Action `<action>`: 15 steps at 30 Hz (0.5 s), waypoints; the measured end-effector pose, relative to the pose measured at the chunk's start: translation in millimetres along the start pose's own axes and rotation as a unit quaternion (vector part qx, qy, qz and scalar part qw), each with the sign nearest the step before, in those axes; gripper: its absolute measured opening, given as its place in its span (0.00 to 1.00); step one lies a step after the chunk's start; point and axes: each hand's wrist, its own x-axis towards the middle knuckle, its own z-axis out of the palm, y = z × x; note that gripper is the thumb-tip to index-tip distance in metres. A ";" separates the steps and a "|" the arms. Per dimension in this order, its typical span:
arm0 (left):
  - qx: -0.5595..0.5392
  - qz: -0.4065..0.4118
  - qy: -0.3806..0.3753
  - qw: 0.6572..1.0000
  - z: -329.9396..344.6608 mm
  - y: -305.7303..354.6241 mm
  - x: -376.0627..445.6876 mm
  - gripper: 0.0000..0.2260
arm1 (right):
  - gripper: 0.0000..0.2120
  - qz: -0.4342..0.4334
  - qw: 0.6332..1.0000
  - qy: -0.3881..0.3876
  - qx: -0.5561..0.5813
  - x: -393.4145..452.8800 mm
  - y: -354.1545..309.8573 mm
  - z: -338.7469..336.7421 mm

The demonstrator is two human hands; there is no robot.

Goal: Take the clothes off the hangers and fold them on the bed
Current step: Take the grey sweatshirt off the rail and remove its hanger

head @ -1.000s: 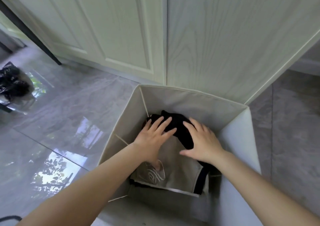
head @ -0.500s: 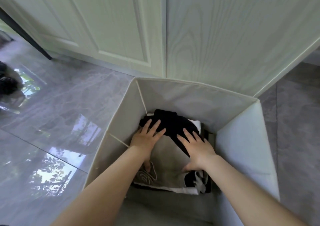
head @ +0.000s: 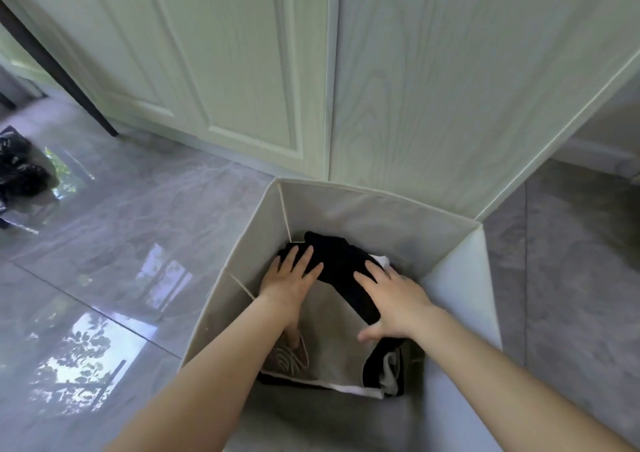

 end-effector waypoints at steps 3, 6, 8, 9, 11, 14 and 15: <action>-0.073 0.000 0.093 0.993 -40.9 -14.5 -21.2 0.52 | 0.43 0.013 0.994 0.086 0.072 -9.6 7.9 -43.5; -0.190 -0.029 0.263 0.945 -87.7 -34.4 -48.3 0.32 | 0.32 -0.004 0.959 0.204 0.199 -12.9 1.2 -98.1; -0.310 -0.083 0.385 0.865 -119.8 -48.3 -68.7 0.21 | 0.27 -0.031 0.931 0.270 0.242 -16.8 -10.8 -140.6; -0.369 -0.119 0.438 0.811 -140.4 -60.4 -87.1 0.17 | 0.25 -0.052 0.918 0.296 0.259 -23.1 -20.9 -170.1; -0.453 -0.155 0.495 0.725 -177.6 -79.6 -121.7 0.13 | 0.21 -0.096 0.884 0.338 0.308 -39.7 -41.3 -221.5; -0.483 -0.169 0.555 0.656 -235.4 -105.2 -191.0 0.11 | 0.14 -0.168 0.833 0.377 0.369 -85.6 -77.6 -305.5; -0.486 -0.183 0.574 0.634 -257.7 -113.4 -222.9 0.09 | 0.11 -0.197 0.823 0.386 0.368 -108.7 -91.7 -338.5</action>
